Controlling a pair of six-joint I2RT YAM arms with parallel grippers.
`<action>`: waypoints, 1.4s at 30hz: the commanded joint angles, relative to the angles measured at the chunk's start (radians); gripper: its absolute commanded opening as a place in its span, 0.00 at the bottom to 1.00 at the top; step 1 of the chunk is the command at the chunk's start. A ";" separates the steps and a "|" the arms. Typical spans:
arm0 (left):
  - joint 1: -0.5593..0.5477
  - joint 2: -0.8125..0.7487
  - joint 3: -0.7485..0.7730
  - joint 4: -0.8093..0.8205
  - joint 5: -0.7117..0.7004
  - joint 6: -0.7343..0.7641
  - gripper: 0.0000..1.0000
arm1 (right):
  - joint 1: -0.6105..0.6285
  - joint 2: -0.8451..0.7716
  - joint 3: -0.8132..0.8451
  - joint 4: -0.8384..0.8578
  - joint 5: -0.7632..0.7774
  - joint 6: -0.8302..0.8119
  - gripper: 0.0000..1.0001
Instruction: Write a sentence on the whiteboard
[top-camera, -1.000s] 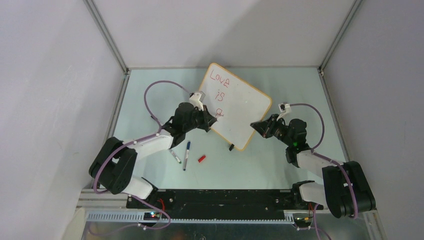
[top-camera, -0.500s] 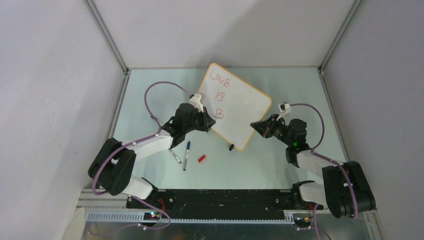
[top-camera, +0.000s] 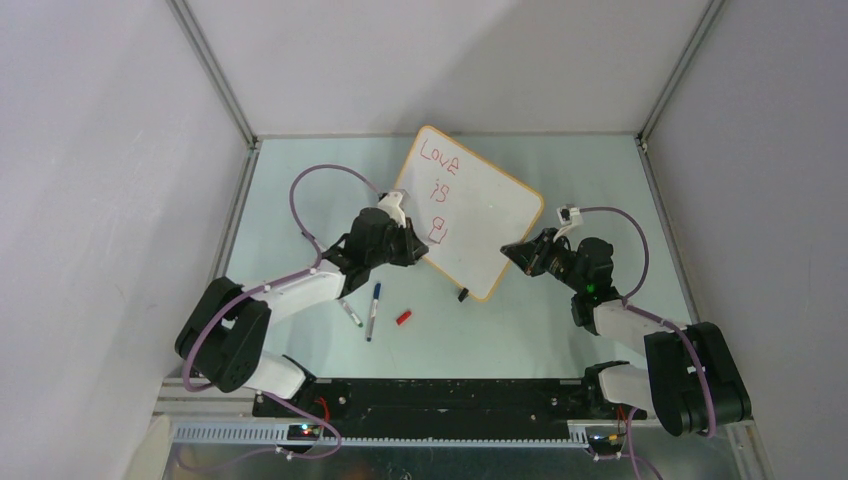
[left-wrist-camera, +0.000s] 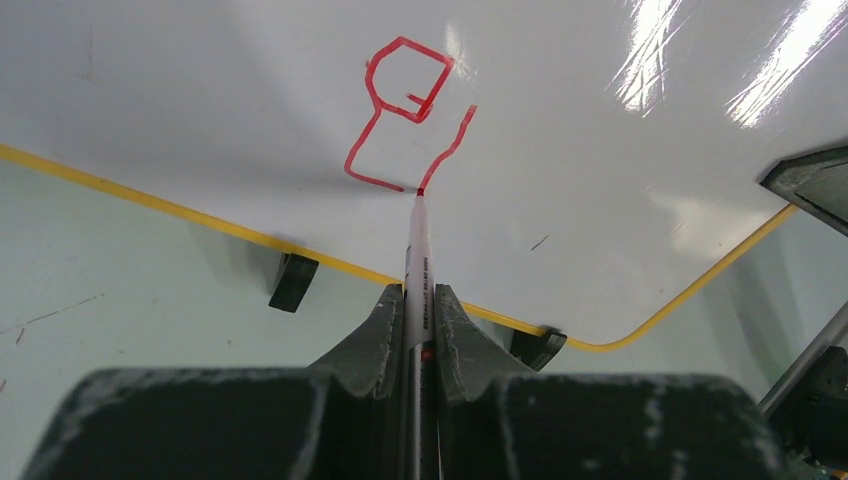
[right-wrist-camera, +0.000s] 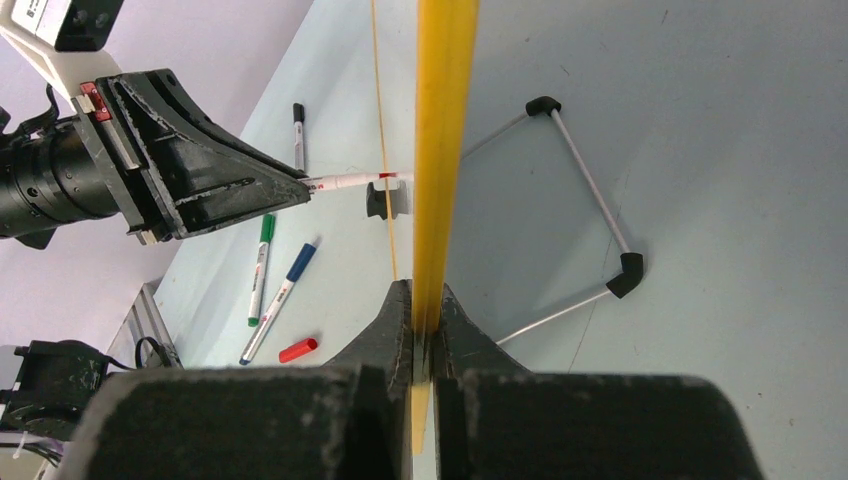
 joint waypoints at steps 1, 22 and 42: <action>-0.005 -0.024 0.030 -0.035 -0.016 0.008 0.00 | 0.003 -0.003 0.018 -0.037 0.038 -0.064 0.00; -0.004 0.021 0.094 -0.014 -0.001 0.014 0.00 | 0.004 -0.001 0.018 -0.031 0.034 -0.061 0.00; -0.005 0.086 0.154 -0.015 0.018 0.014 0.00 | 0.003 -0.004 0.017 -0.031 0.032 -0.058 0.00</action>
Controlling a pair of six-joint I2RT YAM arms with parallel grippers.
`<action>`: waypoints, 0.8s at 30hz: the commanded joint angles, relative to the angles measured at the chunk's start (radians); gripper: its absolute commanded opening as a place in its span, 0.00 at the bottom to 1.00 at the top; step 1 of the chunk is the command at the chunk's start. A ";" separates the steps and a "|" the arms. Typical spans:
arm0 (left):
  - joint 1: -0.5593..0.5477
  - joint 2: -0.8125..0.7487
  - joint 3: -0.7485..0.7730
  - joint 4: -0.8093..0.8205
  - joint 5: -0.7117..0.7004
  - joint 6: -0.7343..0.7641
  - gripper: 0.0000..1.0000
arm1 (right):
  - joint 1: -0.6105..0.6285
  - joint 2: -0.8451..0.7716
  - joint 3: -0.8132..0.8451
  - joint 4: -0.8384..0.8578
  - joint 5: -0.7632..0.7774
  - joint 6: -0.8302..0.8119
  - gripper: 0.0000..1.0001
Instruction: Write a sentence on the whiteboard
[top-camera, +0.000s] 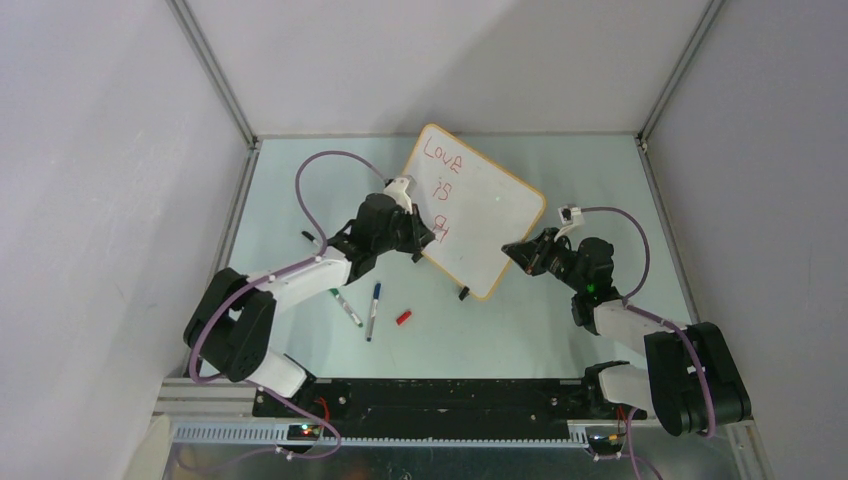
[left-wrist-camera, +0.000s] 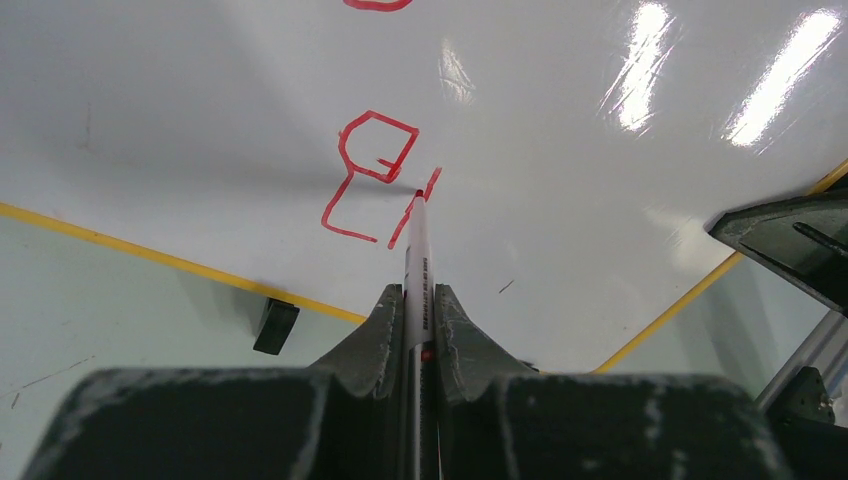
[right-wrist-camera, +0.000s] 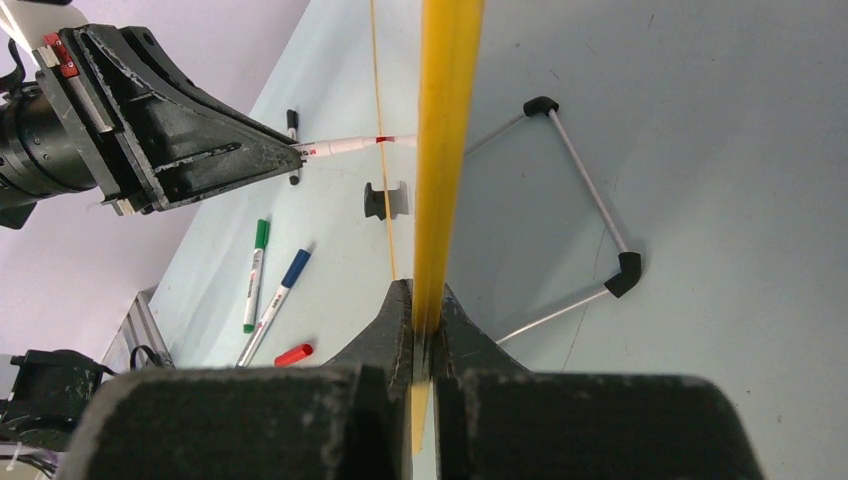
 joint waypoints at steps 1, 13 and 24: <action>-0.004 0.024 0.029 0.031 0.013 0.014 0.00 | 0.003 -0.004 0.017 -0.030 0.017 -0.059 0.00; -0.009 0.027 0.032 0.044 0.071 0.019 0.00 | 0.003 -0.004 0.017 -0.030 0.018 -0.060 0.00; -0.017 0.020 0.032 0.031 0.081 0.030 0.00 | 0.003 -0.003 0.018 -0.029 0.017 -0.060 0.00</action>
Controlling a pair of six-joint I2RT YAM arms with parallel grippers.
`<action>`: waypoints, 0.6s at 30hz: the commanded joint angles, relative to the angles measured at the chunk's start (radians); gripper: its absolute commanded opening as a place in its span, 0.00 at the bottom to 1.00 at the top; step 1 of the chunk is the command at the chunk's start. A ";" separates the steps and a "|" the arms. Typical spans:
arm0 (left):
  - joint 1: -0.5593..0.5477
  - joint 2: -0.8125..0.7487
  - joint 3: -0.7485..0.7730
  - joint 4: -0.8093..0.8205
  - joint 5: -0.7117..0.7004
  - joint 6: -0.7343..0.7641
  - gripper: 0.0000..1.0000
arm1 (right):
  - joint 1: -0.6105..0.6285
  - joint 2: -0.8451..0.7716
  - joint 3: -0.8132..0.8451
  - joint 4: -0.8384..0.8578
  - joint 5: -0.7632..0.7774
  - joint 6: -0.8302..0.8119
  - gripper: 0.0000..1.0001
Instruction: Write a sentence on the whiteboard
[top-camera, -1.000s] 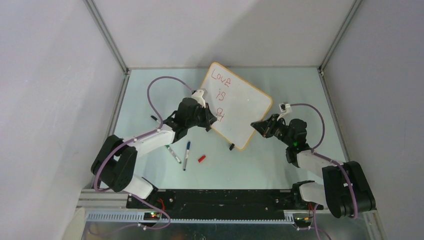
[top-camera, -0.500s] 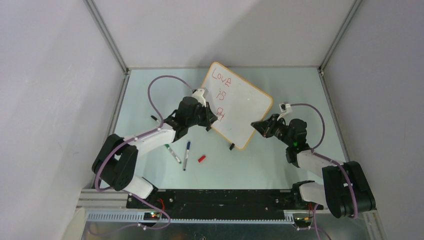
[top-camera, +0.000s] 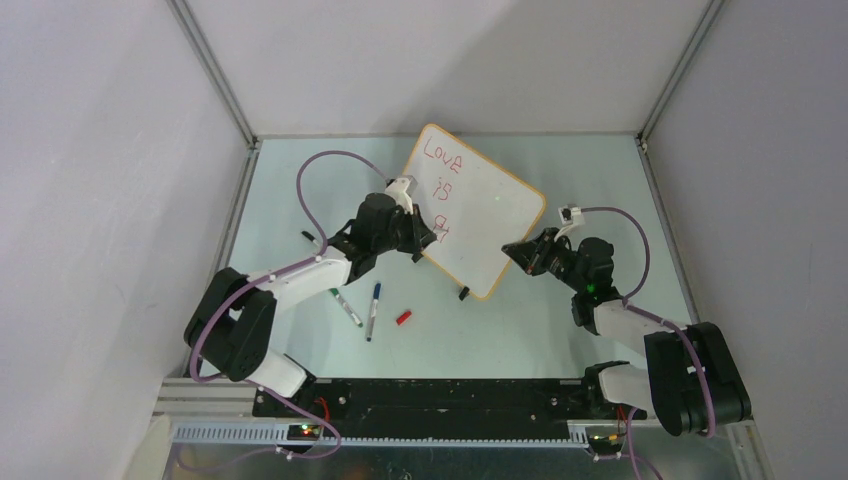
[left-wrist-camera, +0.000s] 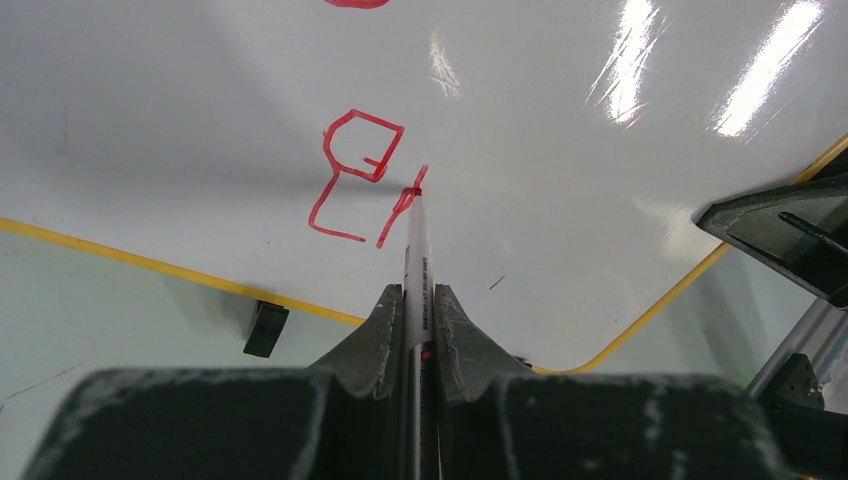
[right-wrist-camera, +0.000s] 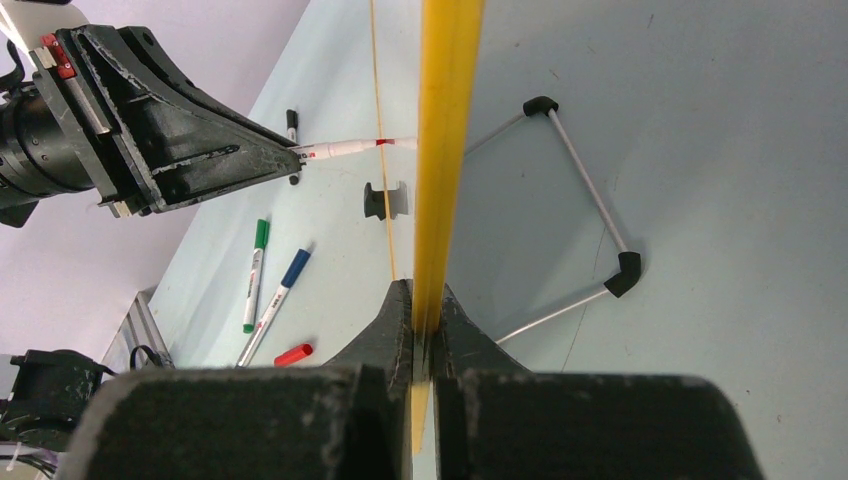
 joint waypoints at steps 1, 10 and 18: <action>-0.020 0.016 0.033 0.023 0.046 0.028 0.00 | 0.003 -0.004 0.018 -0.029 0.016 -0.060 0.00; -0.032 0.011 0.037 0.001 0.046 0.039 0.00 | 0.003 -0.005 0.017 -0.031 0.016 -0.061 0.00; -0.032 -0.001 0.021 -0.074 -0.019 0.039 0.00 | 0.003 -0.009 0.018 -0.035 0.017 -0.062 0.00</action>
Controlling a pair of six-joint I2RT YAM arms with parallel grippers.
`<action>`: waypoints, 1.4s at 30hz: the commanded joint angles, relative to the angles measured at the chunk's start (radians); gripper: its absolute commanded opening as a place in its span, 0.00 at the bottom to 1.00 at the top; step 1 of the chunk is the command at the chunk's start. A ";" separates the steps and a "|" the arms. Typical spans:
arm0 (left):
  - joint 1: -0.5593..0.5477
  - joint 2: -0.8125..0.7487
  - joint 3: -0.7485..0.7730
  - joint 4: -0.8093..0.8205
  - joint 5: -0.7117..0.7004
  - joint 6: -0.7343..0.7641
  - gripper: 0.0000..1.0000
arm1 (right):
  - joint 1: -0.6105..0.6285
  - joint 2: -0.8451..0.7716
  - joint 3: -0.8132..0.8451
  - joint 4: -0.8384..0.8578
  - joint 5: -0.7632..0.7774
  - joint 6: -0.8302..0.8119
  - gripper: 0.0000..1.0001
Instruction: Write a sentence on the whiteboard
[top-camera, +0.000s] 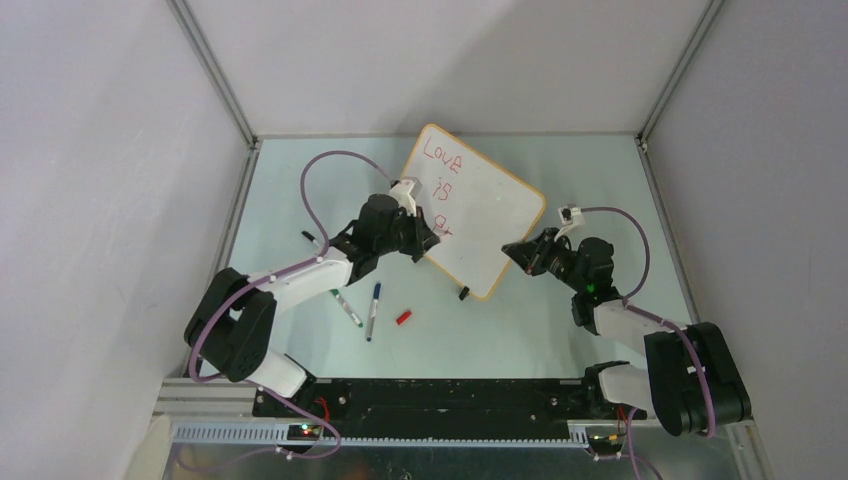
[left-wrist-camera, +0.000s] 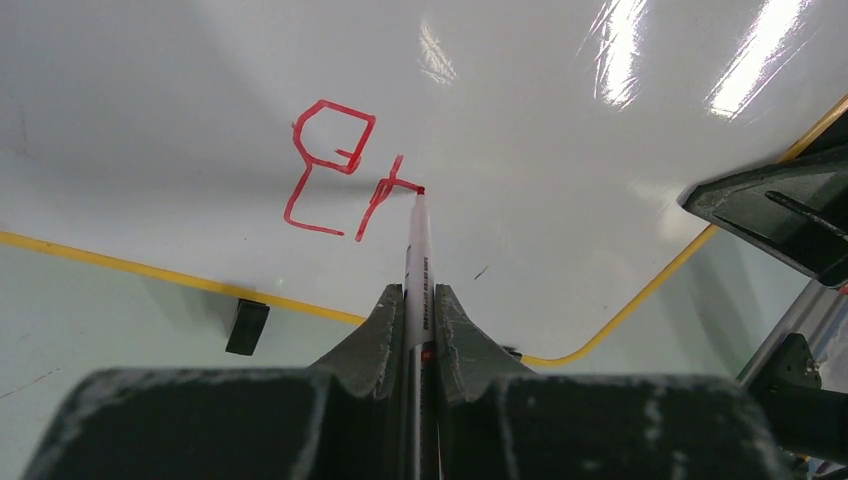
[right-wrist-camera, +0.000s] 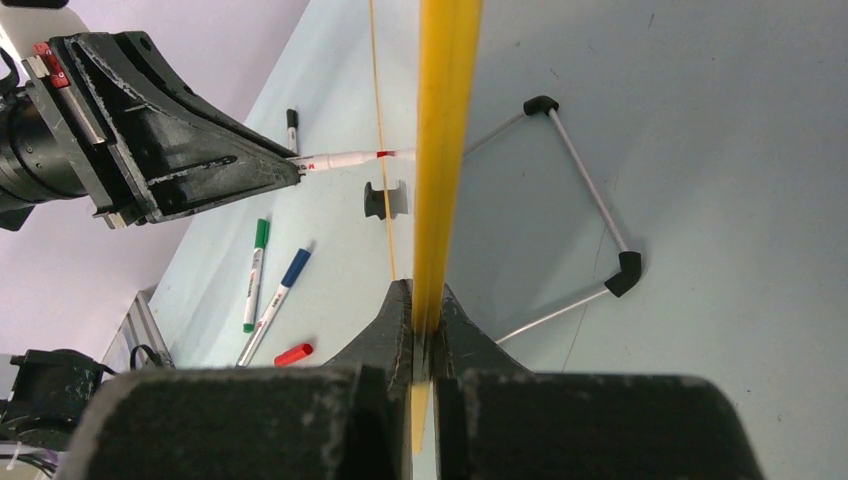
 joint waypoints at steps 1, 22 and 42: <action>-0.015 -0.001 0.017 -0.072 -0.036 0.025 0.00 | 0.003 -0.009 0.018 -0.035 0.017 -0.063 0.00; -0.048 -0.049 0.042 -0.183 -0.053 0.039 0.00 | 0.003 -0.010 0.017 -0.037 0.018 -0.065 0.00; -0.047 -0.050 0.029 -0.046 0.016 0.050 0.00 | 0.005 0.001 0.018 -0.028 0.013 -0.060 0.00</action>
